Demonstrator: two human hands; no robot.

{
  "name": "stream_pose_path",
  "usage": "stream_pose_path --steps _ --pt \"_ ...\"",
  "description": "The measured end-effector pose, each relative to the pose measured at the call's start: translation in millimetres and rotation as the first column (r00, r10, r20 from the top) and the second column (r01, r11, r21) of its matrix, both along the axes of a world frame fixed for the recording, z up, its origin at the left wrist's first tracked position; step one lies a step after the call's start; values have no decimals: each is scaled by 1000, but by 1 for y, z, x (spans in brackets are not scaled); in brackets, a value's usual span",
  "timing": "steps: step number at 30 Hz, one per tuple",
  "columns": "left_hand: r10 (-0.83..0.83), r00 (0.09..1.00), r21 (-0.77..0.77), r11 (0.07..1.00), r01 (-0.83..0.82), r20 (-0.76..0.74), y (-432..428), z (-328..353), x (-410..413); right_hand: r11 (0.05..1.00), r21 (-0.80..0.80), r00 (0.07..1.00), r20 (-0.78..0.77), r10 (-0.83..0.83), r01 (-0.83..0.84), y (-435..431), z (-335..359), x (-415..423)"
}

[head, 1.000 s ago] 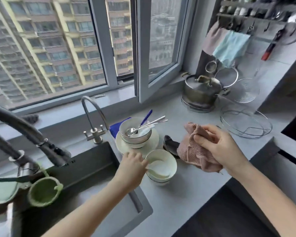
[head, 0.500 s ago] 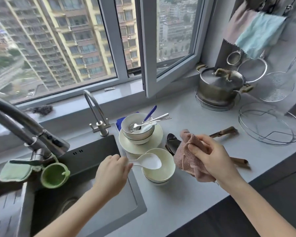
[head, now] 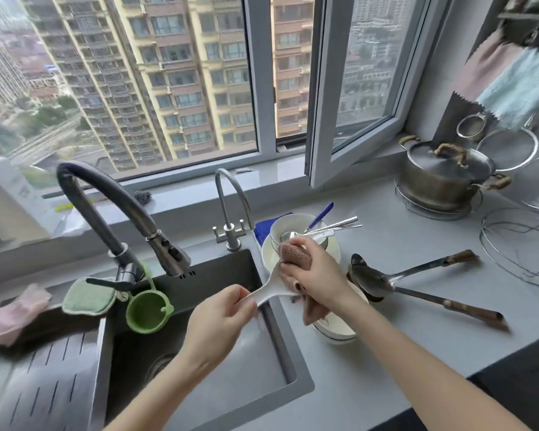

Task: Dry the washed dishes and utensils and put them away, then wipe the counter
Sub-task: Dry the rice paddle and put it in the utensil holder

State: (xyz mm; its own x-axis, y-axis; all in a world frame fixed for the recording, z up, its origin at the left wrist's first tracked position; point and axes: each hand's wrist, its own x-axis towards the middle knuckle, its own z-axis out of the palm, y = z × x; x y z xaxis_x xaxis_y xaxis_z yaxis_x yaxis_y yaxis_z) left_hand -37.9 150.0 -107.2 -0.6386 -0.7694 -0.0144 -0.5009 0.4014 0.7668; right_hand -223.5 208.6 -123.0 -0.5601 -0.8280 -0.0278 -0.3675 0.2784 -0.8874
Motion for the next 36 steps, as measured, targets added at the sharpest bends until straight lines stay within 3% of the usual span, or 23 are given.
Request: stream_pose_path --steps 2,4,5,8,11,13,15,18,20,21,22,23,25,26,28,31,32,34,35,36 --pt "-57 998 260 964 55 -3 -8 1 14 999 -14 998 -51 -32 31 -11 3 13" --pt "-134 991 538 836 106 14 -15 4 26 999 -22 992 -116 -41 38 -20 0 28" --pt "-153 988 604 788 116 10 -19 7 32 998 -34 988 -145 -55 51 -24 -3 34" --pt "-62 996 660 745 91 -67 -27 11 45 983 -84 976 -132 -176 165 -36 -5 49" --pt "-27 997 635 770 62 -65 -30 9 53 918 -56 917 94 -386 392 -48 -9 54" --pt "-36 999 648 760 41 -20 -30 7 58 853 -49 840 211 -499 519 -49 -11 48" --pt "-26 997 644 764 -31 79 -36 0 64 803 -98 802 198 -564 588 -39 -5 43" --pt "11 986 553 827 -102 166 -43 -17 68 858 -248 891 55 -450 449 -20 11 63" --pt "38 982 465 877 -122 186 -45 -28 66 928 -337 935 -249 -251 159 -13 17 88" --pt "50 980 394 911 -125 193 -45 -32 64 952 -306 874 -459 -159 12 -14 11 96" --pt "61 971 257 959 -122 232 -44 -35 63 970 -229 751 -654 -94 -78 -18 1 100" --pt "98 950 24 994 -110 298 -43 -36 61 985 -137 630 -775 -39 -108 -24 -11 100" --pt "199 927 -432 901 -45 319 -40 -34 60 992 5 530 -845 73 -129 -36 -28 102" --pt "190 933 -527 850 -1 305 -37 -33 59 987 46 531 -838 123 -157 -39 -32 104" --pt "171 950 -595 804 20 262 -34 -36 61 986 69 581 -801 145 -151 -42 -34 109" --pt "151 960 -547 837 1 234 -30 -39 64 989 145 781 -618 89 1 -48 -20 96" --pt "150 964 -546 838 -6 219 -30 -40 66 988 152 871 -487 59 18 -49 -21 86" --pt "158 971 -541 840 -37 179 -33 -40 72 997 57 997 -63 -45 48 -49 -19 73" --pt "170 974 -530 845 -67 147 -35 -39 76 990 -1 974 180 -139 141 -48 -17 69" --pt "179 979 -511 853 -105 99 -38 -38 78 969 -1 869 442 -223 249 -48 -14 66"
